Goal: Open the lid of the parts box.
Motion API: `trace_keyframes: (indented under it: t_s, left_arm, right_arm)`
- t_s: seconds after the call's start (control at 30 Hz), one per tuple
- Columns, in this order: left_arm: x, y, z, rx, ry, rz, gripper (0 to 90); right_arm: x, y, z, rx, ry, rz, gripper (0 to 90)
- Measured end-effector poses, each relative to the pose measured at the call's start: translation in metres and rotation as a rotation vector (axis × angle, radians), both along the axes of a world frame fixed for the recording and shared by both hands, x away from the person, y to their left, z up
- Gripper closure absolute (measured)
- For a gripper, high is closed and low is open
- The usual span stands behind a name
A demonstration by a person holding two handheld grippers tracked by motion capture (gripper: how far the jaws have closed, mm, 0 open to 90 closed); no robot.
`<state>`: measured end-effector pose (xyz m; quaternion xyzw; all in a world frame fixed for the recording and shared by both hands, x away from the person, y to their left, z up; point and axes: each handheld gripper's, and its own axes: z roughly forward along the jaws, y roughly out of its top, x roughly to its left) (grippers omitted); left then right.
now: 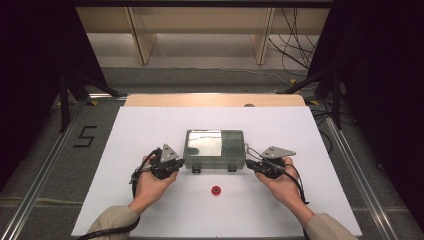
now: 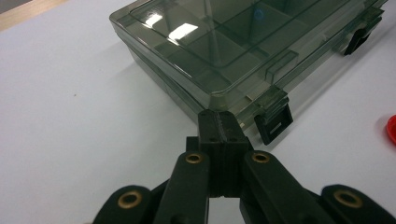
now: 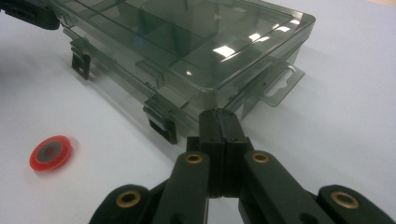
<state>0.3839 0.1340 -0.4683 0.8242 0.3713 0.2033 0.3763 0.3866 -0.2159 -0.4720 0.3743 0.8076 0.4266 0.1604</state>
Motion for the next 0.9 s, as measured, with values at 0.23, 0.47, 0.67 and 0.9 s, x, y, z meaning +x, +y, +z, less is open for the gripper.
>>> trace_keyframes:
  t_s: [0.23, 0.47, 0.67, 0.9]
  left_arm:
    - [0.0010, 0.0027, 0.0023, 0.015, -0.009, -0.012, 90.0]
    - [0.0011, 0.0011, 0.0026, -0.031, -0.013, 0.009, 90.0]
    - [0.0020, 0.0040, 0.0058, -0.006, -0.022, -0.008, 90.0]
    - [0.0036, 0.0029, 0.0068, -0.009, -0.032, -0.010, 90.0]
  right_arm:
    - [0.0001, -0.0001, 0.0011, 0.008, -0.025, -0.002, 90.0]
    - [0.0000, 0.0009, 0.0018, 0.032, -0.038, -0.004, 90.0]
    - [-0.0012, 0.0000, 0.0041, 0.026, -0.033, -0.012, 90.0]
    - [-0.0005, 0.0004, 0.0042, 0.049, -0.052, -0.010, 90.0]
